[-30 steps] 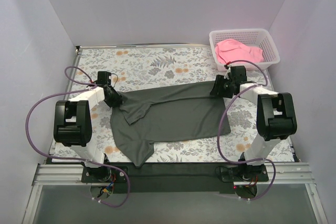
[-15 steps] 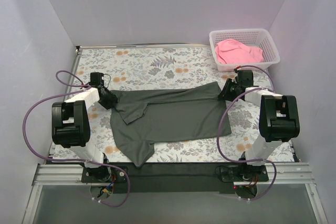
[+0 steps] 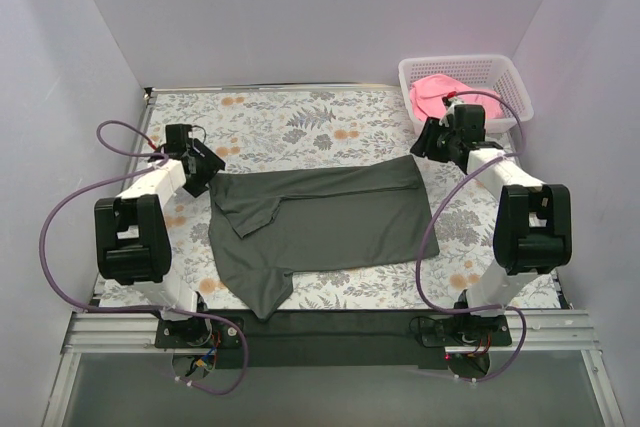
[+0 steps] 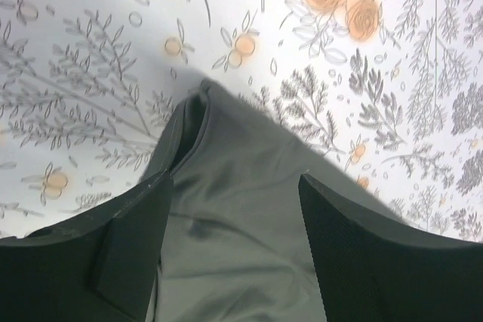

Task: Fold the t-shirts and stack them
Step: Fold the tshirt

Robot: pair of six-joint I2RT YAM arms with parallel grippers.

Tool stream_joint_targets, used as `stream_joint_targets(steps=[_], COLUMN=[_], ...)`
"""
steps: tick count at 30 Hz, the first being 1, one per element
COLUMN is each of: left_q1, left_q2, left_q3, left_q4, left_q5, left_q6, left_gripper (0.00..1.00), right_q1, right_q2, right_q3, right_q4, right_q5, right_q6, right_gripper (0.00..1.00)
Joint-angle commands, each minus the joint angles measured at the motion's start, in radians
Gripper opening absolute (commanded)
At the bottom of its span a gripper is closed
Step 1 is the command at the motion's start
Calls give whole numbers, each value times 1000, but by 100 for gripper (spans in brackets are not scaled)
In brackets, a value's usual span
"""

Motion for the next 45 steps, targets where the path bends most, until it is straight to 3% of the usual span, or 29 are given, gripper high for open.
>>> stream_joint_targets(steps=[1, 13, 16, 19, 23, 24, 26, 34, 35, 38, 45], left_q1=[9, 9, 9, 9, 9, 10, 9, 10, 10, 10, 10], left_q2=[42, 174, 188, 208, 238, 245, 254, 275, 274, 274, 275], left_q3=[51, 108, 103, 109, 127, 132, 149, 180, 180, 172, 164], left_q4=[39, 55, 61, 66, 66, 66, 66, 59, 59, 61, 59], left_q5=[-53, -85, -92, -110, -136, -138, -135, -118, -118, -110, -104], left_q6=[5, 26, 28, 29, 31, 29, 25, 20, 21, 25, 29], left_gripper=[61, 46, 37, 27, 14, 12, 7, 8, 8, 8, 8], right_q1=[-2, -3, -2, -9, -45, -46, -81, -91, -85, -66, -57], right_q2=[63, 244, 264, 276, 270, 268, 259, 238, 235, 238, 282], right_q3=[68, 124, 124, 122, 111, 107, 96, 88, 85, 87, 121], right_q4=[46, 104, 115, 116, 118, 119, 119, 148, 159, 196, 202], right_q5=[3, -17, -14, 15, 23, 23, 26, -52, -88, -151, -176], right_q6=[-16, -1, 1, 1, 1, 1, 1, 0, 4, 10, 25], right_gripper=[43, 42, 39, 30, 4, 1, 1, 1, 11, 27, 31])
